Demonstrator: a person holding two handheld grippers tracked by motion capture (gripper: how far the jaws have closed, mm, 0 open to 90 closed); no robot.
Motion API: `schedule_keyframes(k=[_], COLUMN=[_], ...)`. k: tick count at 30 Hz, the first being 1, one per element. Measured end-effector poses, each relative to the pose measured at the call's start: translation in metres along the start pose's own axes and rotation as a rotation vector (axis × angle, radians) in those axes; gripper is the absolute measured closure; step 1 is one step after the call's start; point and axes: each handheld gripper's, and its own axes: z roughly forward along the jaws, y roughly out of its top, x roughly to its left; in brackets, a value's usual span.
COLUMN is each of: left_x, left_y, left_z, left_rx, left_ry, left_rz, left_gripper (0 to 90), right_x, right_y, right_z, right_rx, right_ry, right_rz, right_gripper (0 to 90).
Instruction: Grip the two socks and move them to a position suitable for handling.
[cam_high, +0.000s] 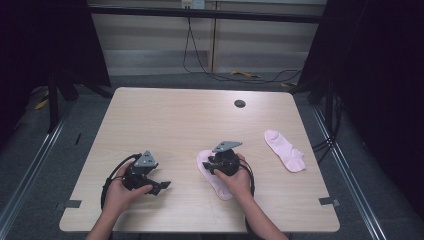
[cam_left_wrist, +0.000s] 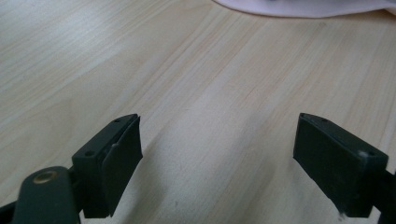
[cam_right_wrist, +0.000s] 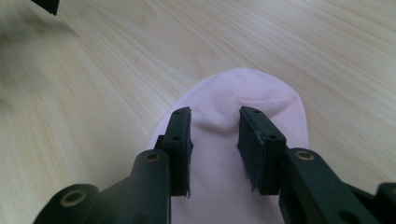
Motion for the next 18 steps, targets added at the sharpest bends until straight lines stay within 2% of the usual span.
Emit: schedule_keyframes(k=[18], left_x=[0.002], left_y=[0.0], left_z=[-0.004], left_rx=[0.002], left_ry=[0.002], left_rz=[-0.017], left_gripper=[15.2], right_x=[0.031], right_y=[0.008], right_z=[0.013], right_rx=[-0.002], right_ry=[0.078], right_rz=[-0.057], right_gripper=[64.2])
